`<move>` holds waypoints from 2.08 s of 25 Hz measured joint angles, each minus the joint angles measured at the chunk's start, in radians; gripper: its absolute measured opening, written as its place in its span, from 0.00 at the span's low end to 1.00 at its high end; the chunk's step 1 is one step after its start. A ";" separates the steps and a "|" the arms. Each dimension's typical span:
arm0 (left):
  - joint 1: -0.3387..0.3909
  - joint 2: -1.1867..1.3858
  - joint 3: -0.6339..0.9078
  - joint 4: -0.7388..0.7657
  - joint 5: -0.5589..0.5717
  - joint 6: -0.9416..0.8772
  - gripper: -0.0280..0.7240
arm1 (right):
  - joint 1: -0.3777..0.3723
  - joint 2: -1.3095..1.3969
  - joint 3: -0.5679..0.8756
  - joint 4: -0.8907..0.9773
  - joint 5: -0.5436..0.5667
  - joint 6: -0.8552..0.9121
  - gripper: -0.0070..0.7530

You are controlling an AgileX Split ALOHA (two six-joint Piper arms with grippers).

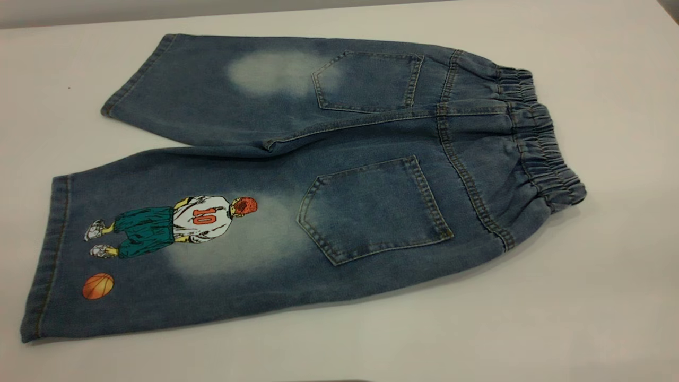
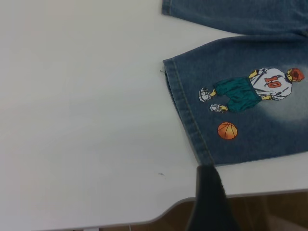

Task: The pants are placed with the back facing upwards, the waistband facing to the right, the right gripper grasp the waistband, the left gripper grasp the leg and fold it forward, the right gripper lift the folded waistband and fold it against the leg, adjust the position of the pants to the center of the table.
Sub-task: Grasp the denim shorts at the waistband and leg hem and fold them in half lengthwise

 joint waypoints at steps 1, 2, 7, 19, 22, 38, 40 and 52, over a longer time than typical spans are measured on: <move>0.000 0.000 0.000 0.000 0.000 0.000 0.63 | 0.000 0.000 0.000 0.000 0.000 0.000 0.76; 0.000 0.000 0.000 0.000 0.000 0.000 0.63 | 0.000 0.000 0.000 0.000 0.000 0.000 0.76; 0.000 0.000 0.000 0.000 0.000 0.000 0.63 | 0.000 0.000 0.000 0.000 0.000 0.000 0.76; 0.000 0.130 -0.011 -0.070 -0.033 -0.116 0.63 | 0.027 0.015 -0.016 0.013 -0.030 0.031 0.76; 0.000 0.281 -0.037 -0.075 -0.099 -0.113 0.63 | 0.042 0.084 -0.042 0.041 -0.080 0.053 0.76; 0.000 1.124 -0.064 -0.538 -0.692 0.378 0.63 | 0.042 0.954 -0.049 0.560 -0.436 -0.292 0.76; 0.000 1.182 -0.064 -0.586 -0.736 0.450 0.63 | 0.042 1.069 -0.049 0.665 -0.480 -0.394 0.76; 0.000 1.322 -0.064 -0.791 -0.831 0.690 0.63 | 0.042 1.685 -0.059 1.176 -0.643 -0.902 0.76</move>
